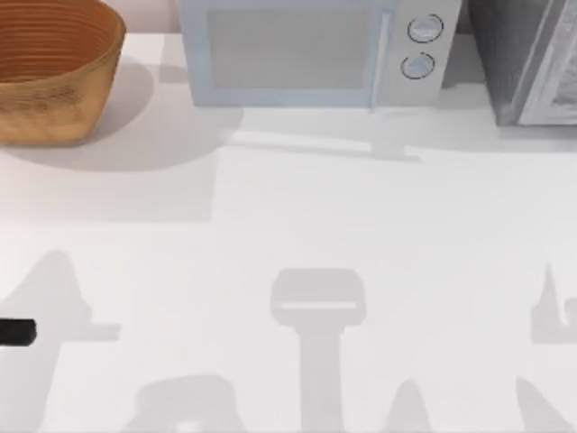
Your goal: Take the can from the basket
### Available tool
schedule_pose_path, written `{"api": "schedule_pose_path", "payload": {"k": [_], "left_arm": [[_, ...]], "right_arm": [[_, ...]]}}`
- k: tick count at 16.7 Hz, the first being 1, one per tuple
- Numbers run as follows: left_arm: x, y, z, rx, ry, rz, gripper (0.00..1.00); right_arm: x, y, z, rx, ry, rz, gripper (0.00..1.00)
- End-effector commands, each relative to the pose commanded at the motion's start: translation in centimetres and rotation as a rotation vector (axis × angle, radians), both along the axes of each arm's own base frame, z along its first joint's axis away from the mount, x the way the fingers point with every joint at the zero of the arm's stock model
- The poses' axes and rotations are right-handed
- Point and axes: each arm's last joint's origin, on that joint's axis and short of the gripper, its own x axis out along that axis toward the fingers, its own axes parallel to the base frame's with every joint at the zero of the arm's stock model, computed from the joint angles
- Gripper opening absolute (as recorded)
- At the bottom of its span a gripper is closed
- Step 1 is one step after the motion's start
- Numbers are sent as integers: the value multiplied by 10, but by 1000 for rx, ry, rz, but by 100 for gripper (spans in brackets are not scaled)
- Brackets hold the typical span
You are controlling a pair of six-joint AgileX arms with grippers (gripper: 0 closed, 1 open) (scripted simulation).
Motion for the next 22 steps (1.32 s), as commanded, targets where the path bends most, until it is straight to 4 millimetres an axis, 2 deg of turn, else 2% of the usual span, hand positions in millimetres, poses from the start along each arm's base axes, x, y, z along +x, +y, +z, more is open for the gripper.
{"api": "schedule_pose_path", "payload": {"k": [5, 12, 17, 22], "left_arm": [[14, -14, 32, -2, 7, -258, 0], [57, -37, 65, -14, 31, -600, 0], [95, -60, 74, -21, 42, -834, 0], [137, -85, 65, -33, 63, -1034, 0]], "right_arm": [[0, 0, 0, 0, 0, 0, 100], [0, 0, 0, 0, 0, 0, 100], [0, 0, 0, 0, 0, 0, 100], [0, 0, 0, 0, 0, 0, 100]]}}
